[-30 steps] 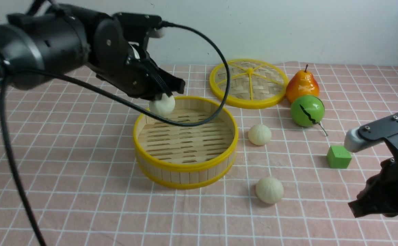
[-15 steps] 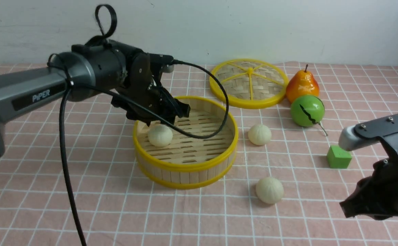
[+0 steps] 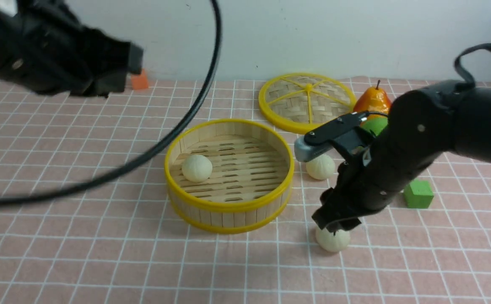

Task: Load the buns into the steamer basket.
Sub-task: Use the right arm to grab a steamed stuffed bun

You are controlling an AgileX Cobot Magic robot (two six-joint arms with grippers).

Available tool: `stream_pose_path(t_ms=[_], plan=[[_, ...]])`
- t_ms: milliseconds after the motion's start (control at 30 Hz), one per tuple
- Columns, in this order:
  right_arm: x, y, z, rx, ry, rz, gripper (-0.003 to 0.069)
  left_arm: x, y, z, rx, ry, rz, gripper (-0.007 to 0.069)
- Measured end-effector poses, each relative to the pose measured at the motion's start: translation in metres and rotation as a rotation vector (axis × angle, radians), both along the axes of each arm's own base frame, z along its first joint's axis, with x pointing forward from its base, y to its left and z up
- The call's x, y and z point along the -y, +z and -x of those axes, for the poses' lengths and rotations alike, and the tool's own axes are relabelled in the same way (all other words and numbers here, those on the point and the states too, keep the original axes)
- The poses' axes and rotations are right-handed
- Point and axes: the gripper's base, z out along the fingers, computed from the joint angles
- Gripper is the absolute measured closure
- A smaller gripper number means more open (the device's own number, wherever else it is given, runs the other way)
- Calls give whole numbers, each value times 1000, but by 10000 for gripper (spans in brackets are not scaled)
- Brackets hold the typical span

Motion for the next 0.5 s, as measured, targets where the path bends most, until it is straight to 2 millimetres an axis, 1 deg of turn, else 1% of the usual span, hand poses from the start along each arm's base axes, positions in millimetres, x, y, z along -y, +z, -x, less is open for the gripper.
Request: stream_pose_path(t_ms=[67,100,133,167,200,233,267,300,333,367,400,433,467,500], plan=[[-4,-12,-17,4,-9,48,282,-18,-14,38,65,1,-8,617],[-6,-17,-21,-1,-15,56,291,-24,-21,50,85,7,-8,638],[-7,-23,-24,-9,-17,69,306,-28,-28,57,88,16,-7,638],[-8,-29,-27,-17,-23,76,327,-34,-33,68,100,32,2,638],[-8,-29,-28,-18,-23,77,332,-36,-33,72,112,36,5,638],[-9,-37,-30,-36,-26,82,372,-43,-41,85,116,66,21,638],[-10,-42,-31,-48,-27,88,407,-48,-47,93,117,86,23,638],[-10,-43,-31,-54,-27,90,429,-50,-51,96,112,93,20,638],[-10,-46,-32,-66,-26,98,491,-57,-57,105,115,121,6,638],[-10,-46,-32,-67,-26,99,498,-59,-58,107,115,128,0,638],[-10,-45,-32,-64,-19,105,540,-62,-61,111,116,141,-14,638],[-10,-39,-35,-51,-3,118,597,-67,-64,116,115,160,-48,638],[-10,-35,-36,-43,7,127,626,-71,-67,119,111,173,-72,638],[-11,-26,-39,-28,18,136,646,-74,-68,122,106,184,-95,638]])
